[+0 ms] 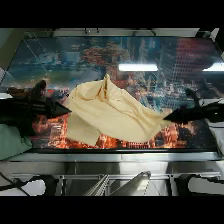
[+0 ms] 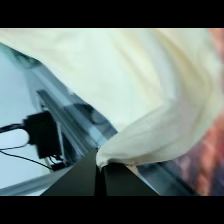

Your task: Fold the shirts.

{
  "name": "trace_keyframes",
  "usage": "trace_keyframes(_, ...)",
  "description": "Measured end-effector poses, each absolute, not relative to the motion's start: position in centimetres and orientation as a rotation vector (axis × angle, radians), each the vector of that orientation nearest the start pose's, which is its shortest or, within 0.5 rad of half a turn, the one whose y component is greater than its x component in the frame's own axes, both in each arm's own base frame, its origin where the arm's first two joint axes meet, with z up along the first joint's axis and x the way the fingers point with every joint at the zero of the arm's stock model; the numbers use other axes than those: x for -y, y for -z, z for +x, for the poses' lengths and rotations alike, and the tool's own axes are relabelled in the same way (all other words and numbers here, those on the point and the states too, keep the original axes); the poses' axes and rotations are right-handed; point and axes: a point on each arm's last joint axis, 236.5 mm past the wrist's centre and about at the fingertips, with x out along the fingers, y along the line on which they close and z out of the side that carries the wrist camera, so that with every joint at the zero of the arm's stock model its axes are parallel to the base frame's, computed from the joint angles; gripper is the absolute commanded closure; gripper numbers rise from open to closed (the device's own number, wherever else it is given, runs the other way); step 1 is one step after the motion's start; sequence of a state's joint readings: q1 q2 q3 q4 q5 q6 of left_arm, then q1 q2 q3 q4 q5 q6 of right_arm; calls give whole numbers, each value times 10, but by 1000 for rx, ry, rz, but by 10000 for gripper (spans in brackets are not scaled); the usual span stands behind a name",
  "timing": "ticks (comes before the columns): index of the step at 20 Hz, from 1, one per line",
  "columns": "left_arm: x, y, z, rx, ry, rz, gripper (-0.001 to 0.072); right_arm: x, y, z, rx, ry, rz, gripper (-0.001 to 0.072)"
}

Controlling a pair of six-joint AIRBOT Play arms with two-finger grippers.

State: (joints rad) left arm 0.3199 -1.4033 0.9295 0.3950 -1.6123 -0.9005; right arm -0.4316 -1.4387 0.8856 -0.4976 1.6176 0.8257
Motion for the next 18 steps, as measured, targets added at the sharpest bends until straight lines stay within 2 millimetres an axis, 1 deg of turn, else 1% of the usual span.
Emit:
trace_keyframes(1, 128, -92, 325, -1090, 1048, -893, 690, -87, -64, 323, -1098, -960, 865, 693)
trace_keyframes(2, 133, -136, 325, -959, 1129, -870, 689, -87, -112, 332, -948, -1011, 816, 693)
trace_keyframes(3, 137, -186, 322, -809, 1207, -832, 689, -87, -161, 335, -797, -1046, 748, 692)
trace_keyframes(4, 139, -234, 313, -669, 1275, -778, 689, -86, -212, 333, -643, -1056, 659, 692)
trace_keyframes(5, 140, -285, 300, -519, 1332, -709, 688, -85, -257, 328, -505, -1036, 569, 692)
trace_keyframes(6, 140, -338, 280, -362, 1381, -624, 688, -85, -302, 320, -370, -996, 477, 692)
trace_keyframes(7, 142, -382, 256, -227, 1414, -535, 686, -86, -339, 310, -254, -944, 395, 691)
trace_keyframes(8, 144, -423, 230, -102, 1419, -431, 685, -87, -379, 297, -126, -878, 317, 692)
trace_keyframes(9, 146, -455, 208, -5, 1393, -346, 684, -88, -412, 284, -19, -808, 246, 693)
trace_keyframes(10, 148, -484, 188, 70, 1352, -269, 684, -88, -444, 270, 85, -728, 170, 693)
trace_keyframes(11, 150, -504, 174, 114, 1300, -209, 684, -88, -469, 256, 165, -653, 96, 693)
trace_keyframes(12, 151, -518, 163, 132, 1254, -168, 684, -88, -487, 246, 215, -590, 35, 693)
trace_keyframes(13, 150, -524, 160, 125, 1212, -145, 684, -87, -500, 238, 251, -533, -17, 693)
trace_keyframes(14, 146, -526, 163, 104, 1175, -139, 684, -86, -506, 235, 261, -496, -41, 693)
trace_keyframes(15, 139, -526, 172, 76, 1130, -146, 684, -83, -507, 235, 253, -477, -41, 693)
trace_keyframes(16, 132, -522, 183, 42, 1095, -158, 684, -78, -502, 241, 227, -470, -21, 693)
trace_keyframes(17, 124, -514, 198, -9, 1068, -175, 684, -70, -490, 253, 183, -469, 14, 694)
trace_keyframes(18, 118, -502, 216, -73, 1055, -195, 684, -62, -475, 267, 136, -477, 59, 693)
